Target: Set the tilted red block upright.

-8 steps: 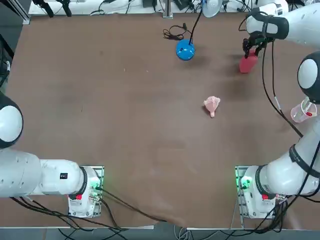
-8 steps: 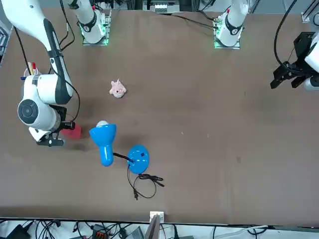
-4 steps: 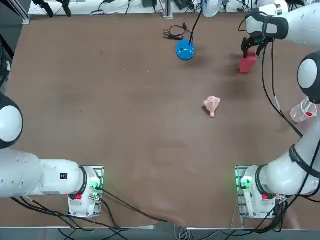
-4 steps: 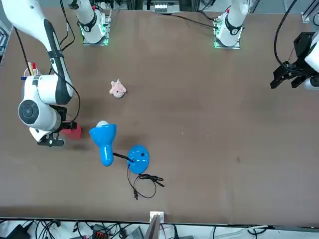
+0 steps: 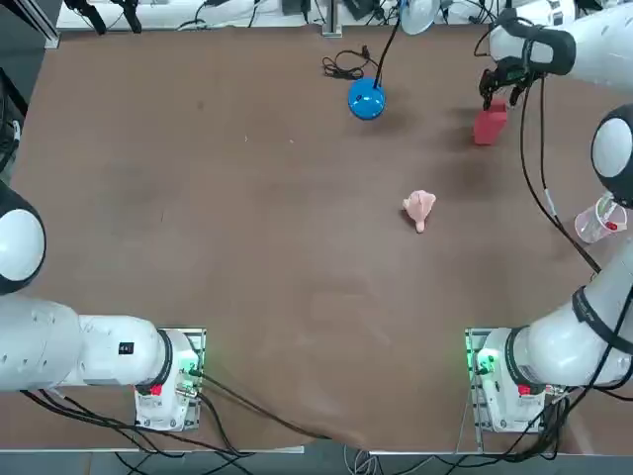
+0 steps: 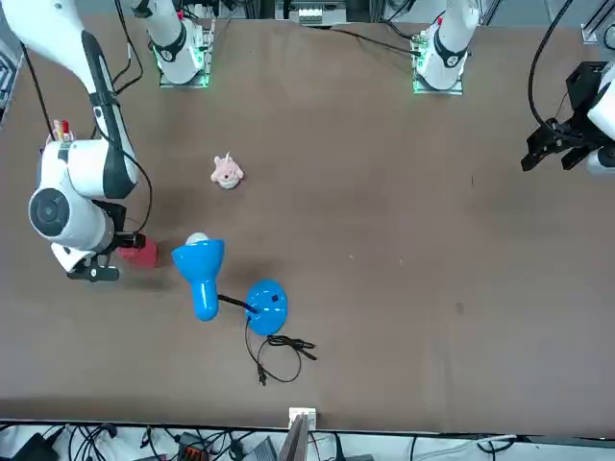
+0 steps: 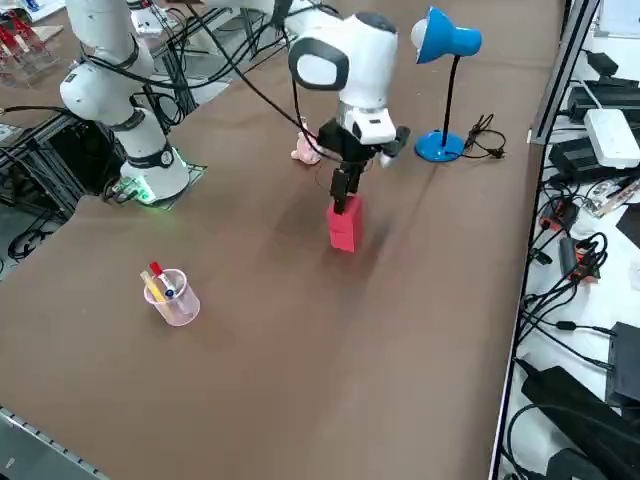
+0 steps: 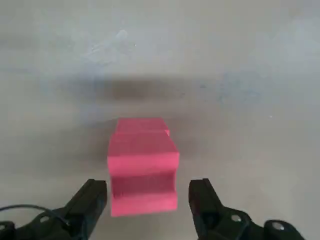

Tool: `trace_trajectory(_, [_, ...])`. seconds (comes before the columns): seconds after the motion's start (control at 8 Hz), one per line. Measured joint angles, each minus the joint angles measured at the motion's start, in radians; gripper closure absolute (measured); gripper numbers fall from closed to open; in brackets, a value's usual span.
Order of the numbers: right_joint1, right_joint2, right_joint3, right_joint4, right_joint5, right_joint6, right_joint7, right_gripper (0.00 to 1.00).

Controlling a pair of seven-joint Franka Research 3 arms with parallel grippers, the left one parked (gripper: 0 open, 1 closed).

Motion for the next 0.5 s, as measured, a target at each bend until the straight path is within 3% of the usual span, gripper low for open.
trace_trajectory(0.5, [0.005, -0.136, 0.001, 0.008, 0.000, -0.085, -0.046, 0.00])
